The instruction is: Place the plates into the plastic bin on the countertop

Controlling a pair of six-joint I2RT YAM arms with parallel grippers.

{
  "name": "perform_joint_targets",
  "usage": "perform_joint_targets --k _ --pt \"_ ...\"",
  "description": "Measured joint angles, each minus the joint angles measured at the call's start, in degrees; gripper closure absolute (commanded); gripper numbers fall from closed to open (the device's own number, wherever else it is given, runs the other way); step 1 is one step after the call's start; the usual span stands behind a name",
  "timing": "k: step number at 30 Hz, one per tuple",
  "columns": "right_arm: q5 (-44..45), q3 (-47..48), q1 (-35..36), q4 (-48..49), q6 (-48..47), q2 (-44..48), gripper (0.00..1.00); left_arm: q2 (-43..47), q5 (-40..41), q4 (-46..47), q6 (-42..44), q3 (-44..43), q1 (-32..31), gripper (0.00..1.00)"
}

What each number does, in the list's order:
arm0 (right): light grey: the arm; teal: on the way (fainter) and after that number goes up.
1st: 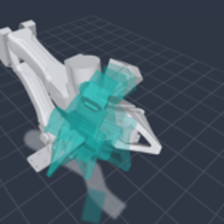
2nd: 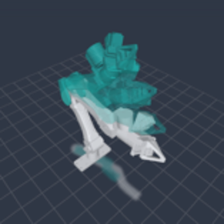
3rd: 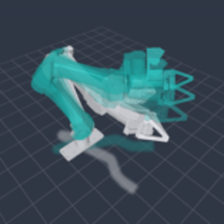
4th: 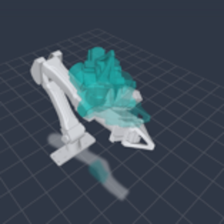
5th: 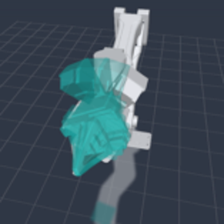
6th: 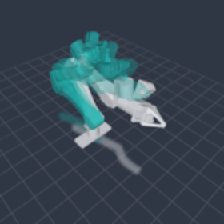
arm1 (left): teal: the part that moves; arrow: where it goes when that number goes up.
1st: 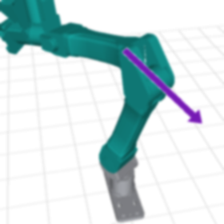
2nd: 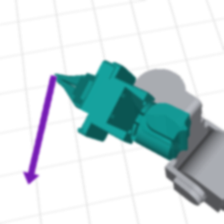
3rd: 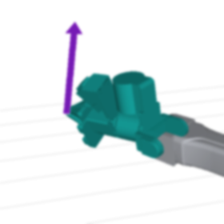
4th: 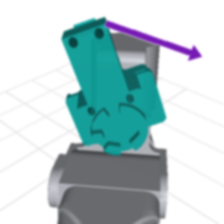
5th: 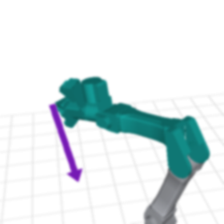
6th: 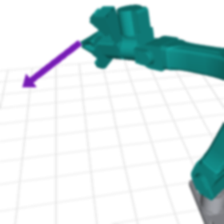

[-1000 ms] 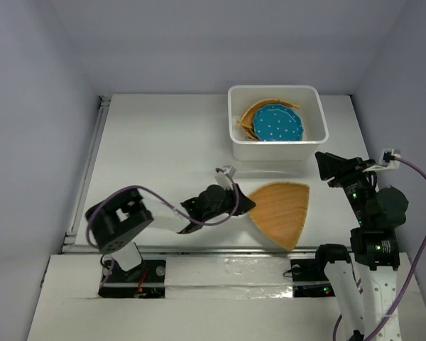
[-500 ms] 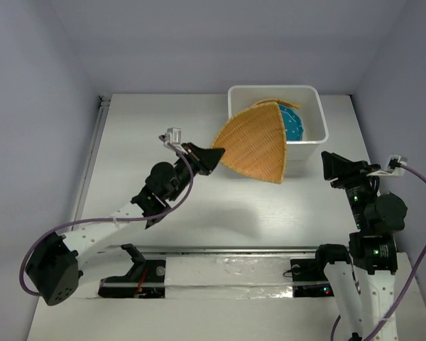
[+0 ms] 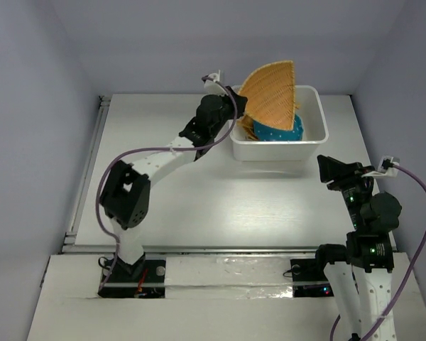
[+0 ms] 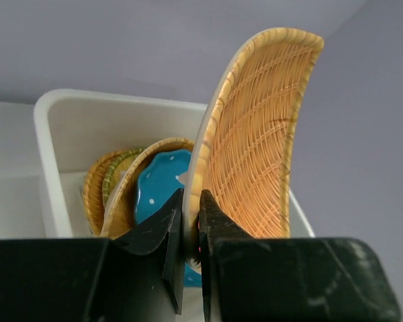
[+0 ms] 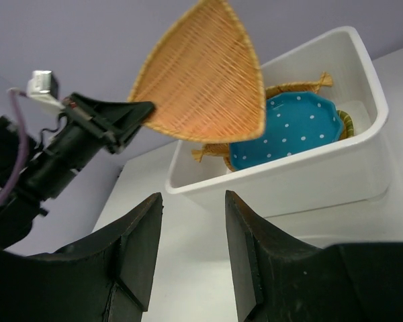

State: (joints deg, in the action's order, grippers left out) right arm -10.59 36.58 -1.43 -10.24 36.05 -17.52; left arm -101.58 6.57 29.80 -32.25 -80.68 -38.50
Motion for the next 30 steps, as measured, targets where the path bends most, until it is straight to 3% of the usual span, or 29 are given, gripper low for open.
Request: perform_joint_targets --k 4,6,13,15,20,22,26,30 --pt "-0.57 0.00 0.00 -0.07 -0.02 0.22 0.52 -9.40 -0.66 -4.87 1.79 -9.18 -0.02 1.00" --pt "-0.61 0.00 0.00 -0.02 -0.04 0.31 0.52 -12.66 -0.83 -7.67 2.64 -12.17 0.00 0.93" --pt "-0.63 0.00 0.00 -0.04 -0.04 0.31 0.52 -15.10 -1.03 -10.97 4.70 -13.66 0.00 0.44" --pt "-0.63 0.00 0.00 -0.04 -0.04 0.31 0.52 -14.08 -0.76 -10.95 5.31 -13.35 0.00 0.39" --pt "-0.81 0.00 0.00 0.04 -0.02 0.28 0.55 -1.25 0.04 -9.33 6.51 -4.28 0.00 0.27" --pt "-1.01 -0.02 0.00 0.28 0.13 0.22 0.63 6.34 0.37 -7.72 6.93 0.48 0.00 0.01" --pt "-2.03 -0.24 0.00 1.22 0.81 -0.52 0.91 23.04 0.48 -1.57 6.51 11.93 -0.28 0.01" --pt "-3.93 -0.39 0.00 1.75 1.20 -2.34 0.97 36.52 0.79 0.76 5.81 23.08 -1.03 0.01"
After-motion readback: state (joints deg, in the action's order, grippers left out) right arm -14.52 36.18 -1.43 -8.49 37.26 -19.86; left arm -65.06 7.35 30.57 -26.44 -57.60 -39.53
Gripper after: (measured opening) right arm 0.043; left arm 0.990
